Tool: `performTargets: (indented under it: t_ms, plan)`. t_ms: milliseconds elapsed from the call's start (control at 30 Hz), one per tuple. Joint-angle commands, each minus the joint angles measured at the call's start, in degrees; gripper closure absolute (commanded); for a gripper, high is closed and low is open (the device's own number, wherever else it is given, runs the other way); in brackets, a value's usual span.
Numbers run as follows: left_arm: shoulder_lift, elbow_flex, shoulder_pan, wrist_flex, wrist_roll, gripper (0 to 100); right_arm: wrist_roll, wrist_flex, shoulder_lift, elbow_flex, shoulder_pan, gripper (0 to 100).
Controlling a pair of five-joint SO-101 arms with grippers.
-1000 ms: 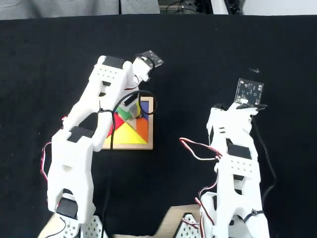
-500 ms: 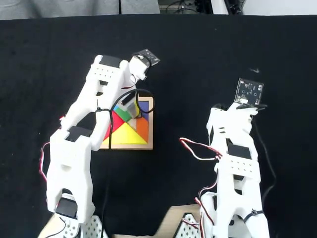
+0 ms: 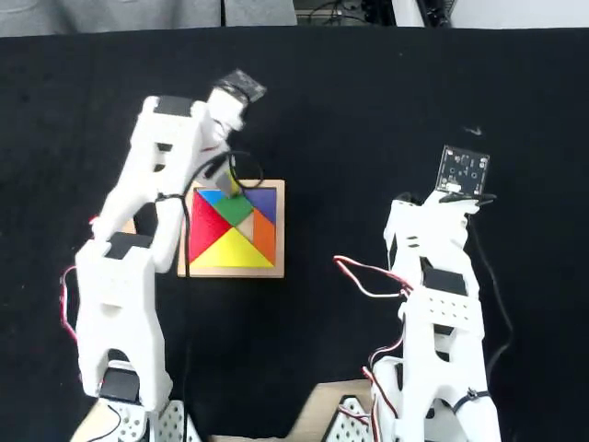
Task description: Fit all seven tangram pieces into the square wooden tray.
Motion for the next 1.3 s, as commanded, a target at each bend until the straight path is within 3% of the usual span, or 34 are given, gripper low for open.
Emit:
performTargets:
  t_ms: [0, 833, 1100, 1267]
  plan:
    - [0.44, -3.47, -1.27, -1.58, 0.26, 74, 0.62, -1.14, -1.80, -0.66, -0.70, 98.4]
    - [1.41, -3.30, -1.01, 1.41, 0.26, 74, 0.62, -1.14, -1.80, -0.66, -0.53, 98.4]
    - [2.11, -11.30, -1.89, 8.09, 0.53, 74, 0.62, -1.14, -1.80, -0.66, -0.62, 98.4]
    - [3.34, -5.85, -0.66, 3.78, 0.53, 74, 0.62, -1.14, -1.80, -0.66, -0.62, 98.4]
